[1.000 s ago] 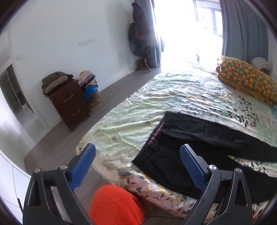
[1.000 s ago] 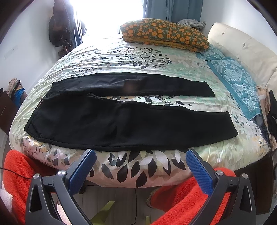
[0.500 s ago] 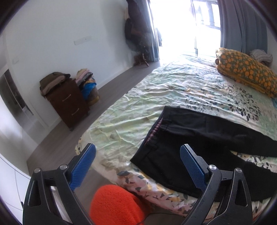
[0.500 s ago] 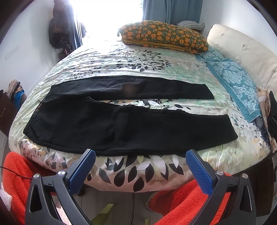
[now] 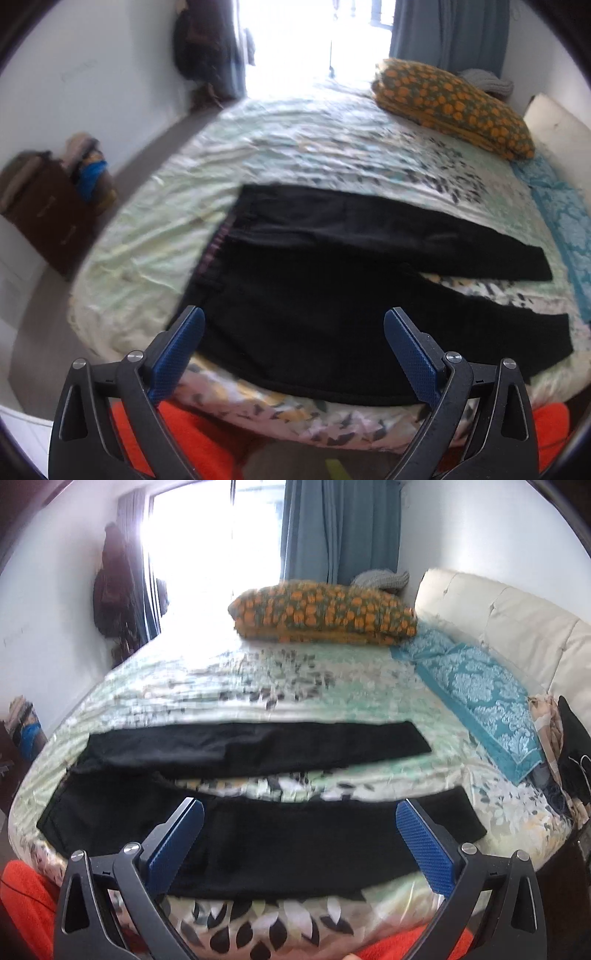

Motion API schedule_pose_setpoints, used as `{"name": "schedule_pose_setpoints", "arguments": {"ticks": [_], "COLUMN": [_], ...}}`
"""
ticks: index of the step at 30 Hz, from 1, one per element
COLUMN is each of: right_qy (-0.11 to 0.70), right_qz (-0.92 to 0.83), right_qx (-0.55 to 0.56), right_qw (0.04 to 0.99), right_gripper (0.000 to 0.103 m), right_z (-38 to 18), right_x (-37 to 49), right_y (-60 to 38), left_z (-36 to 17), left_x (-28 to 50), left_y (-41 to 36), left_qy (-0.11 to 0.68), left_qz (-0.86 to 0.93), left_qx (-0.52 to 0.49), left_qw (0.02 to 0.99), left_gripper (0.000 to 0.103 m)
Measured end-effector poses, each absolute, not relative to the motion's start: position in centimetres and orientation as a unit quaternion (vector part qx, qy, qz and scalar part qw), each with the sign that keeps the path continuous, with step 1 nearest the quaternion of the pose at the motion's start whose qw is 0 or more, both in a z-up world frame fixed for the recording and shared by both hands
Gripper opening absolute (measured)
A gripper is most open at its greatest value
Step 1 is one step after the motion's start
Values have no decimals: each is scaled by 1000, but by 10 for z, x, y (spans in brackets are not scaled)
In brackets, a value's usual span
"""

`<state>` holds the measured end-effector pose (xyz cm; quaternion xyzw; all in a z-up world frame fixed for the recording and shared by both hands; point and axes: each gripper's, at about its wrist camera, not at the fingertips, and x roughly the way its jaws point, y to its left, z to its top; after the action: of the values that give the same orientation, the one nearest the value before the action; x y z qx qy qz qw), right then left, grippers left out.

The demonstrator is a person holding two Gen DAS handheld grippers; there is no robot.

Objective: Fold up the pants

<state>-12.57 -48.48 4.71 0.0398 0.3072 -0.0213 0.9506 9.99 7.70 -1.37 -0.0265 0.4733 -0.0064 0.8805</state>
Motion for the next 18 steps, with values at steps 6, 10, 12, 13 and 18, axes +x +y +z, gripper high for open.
{"name": "schedule_pose_setpoints", "arguments": {"ticks": [6, 10, 12, 13, 18], "right_qy": [342, 417, 443, 452, 527], "right_qz": [49, 38, 18, 9, -17], "right_qx": [89, 118, 129, 127, 147], "right_qw": [934, 900, 887, 883, 837], "right_gripper": [103, 103, 103, 103, 103], "right_z": [3, -47, -67, -76, -132], "right_x": [-43, 55, 110, 132, 245], "right_y": [-567, -651, -698, -719, -792], "left_z": [-107, -119, -117, -115, -114], "left_x": [135, 159, 173, 183, 241], "left_y": [68, 69, 69, 69, 66], "left_qy": [604, 598, 585, 578, 571], "left_qz": [-64, -48, -38, -34, -24], "left_qx": [-82, -74, -69, -68, -68], "left_qw": [790, 796, 807, 812, 818], "left_gripper": [99, 99, 99, 99, 99]}}
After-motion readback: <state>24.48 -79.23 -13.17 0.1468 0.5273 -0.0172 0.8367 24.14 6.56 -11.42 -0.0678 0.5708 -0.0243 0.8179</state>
